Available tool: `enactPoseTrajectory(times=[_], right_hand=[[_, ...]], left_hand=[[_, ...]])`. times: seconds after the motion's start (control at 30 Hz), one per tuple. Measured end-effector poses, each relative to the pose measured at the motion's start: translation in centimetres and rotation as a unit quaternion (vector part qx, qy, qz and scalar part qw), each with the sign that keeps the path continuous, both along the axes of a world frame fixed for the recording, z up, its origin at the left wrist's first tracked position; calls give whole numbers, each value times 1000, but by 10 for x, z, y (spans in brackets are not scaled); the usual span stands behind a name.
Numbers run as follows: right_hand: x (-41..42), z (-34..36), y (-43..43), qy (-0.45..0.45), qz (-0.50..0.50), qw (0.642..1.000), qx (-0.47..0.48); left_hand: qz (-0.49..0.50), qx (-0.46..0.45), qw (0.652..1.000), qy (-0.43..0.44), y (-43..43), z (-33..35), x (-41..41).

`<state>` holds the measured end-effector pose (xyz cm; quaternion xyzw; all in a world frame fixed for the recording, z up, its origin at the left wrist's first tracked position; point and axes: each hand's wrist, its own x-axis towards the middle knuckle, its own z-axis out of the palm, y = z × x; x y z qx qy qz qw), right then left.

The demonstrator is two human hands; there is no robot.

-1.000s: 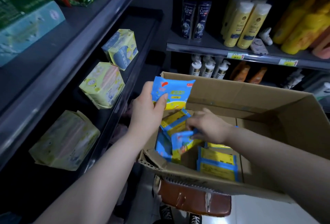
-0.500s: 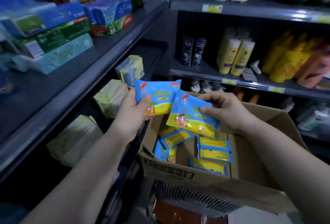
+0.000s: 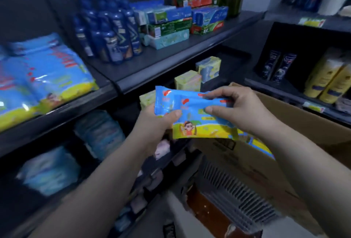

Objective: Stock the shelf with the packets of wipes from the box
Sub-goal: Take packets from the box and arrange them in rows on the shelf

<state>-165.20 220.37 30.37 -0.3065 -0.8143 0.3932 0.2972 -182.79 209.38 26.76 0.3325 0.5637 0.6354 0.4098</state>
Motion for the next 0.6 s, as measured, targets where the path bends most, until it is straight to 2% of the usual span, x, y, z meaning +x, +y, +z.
enactPoseTrajectory(times=[0.2,0.37,0.6], right_hand=[[-66,12,-53,28,117,992,-31],[-128,32,-100,2,214,975,-65],[-229,63,-188,2,292,956,10]], left_hand=[[119,21,992,22,-92,16,-41],[202,32,978,47,-163,31,-81],[293,50,952,76,-273,59,-147]])
